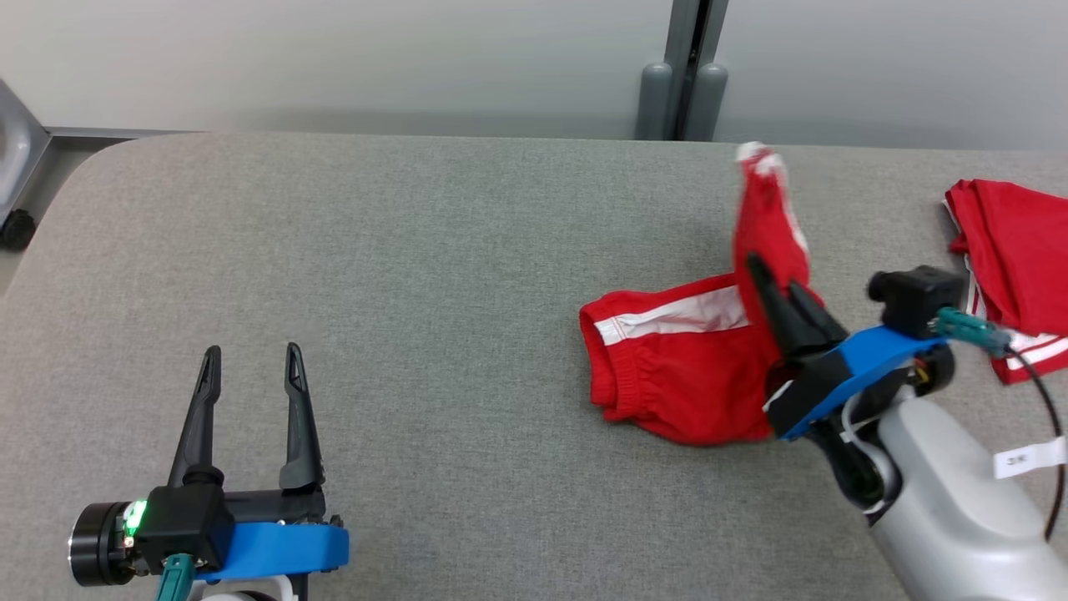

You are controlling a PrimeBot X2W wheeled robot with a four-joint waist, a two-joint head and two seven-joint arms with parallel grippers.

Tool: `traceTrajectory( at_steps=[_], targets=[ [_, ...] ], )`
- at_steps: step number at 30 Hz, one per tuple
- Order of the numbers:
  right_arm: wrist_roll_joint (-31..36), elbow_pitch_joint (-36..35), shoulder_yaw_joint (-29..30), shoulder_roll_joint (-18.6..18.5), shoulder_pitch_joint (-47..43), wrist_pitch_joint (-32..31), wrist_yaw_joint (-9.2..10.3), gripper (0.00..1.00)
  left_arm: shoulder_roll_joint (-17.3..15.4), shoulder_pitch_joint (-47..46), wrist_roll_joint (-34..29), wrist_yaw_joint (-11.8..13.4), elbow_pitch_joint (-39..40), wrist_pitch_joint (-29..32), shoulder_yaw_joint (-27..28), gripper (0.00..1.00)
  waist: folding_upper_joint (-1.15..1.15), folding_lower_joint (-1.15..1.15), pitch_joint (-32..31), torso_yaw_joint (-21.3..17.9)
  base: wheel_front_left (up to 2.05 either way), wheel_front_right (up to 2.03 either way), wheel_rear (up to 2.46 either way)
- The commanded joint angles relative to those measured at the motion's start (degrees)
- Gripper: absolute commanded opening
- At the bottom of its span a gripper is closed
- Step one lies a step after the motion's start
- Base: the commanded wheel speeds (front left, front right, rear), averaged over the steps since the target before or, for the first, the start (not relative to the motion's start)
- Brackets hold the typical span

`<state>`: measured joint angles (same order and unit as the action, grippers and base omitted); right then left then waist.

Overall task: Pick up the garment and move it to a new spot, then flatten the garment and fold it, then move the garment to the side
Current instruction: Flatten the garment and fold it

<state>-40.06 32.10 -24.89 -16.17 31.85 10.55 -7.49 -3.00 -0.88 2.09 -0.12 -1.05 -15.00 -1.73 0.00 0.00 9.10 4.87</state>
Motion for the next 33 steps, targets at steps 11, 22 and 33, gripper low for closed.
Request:
traceTrajectory(
  at_steps=[11, 22, 33],
  targets=[
    [3.1, -5.8, -8.7, 0.2, -4.5, -1.5, 0.0, 0.0, 0.1, 0.7, 0.5, 0.7, 0.7, -0.2, -0.4, 1.0, 0.0, 0.0, 0.3, 1.2, 0.0, 0.0, 0.0],
    [3.1, -8.3, -13.5, 0.9, -8.7, -1.0, 0.0, 0.0, 0.1, -0.8, 1.0, 1.1, 0.4, -0.2, -1.0, 1.0, 0.0, 0.0, 1.4, 0.3, 0.0, 0.0, 0.0],
    [4.8, -5.0, -15.4, 5.3, -8.4, 1.8, 0.0, 1.0, 0.1, -1.7, 1.5, 0.8, -0.4, -0.2, -1.5, 1.0, 0.0, 0.0, 1.7, 0.8, 0.0, 0.0, 0.0]
  ],
)
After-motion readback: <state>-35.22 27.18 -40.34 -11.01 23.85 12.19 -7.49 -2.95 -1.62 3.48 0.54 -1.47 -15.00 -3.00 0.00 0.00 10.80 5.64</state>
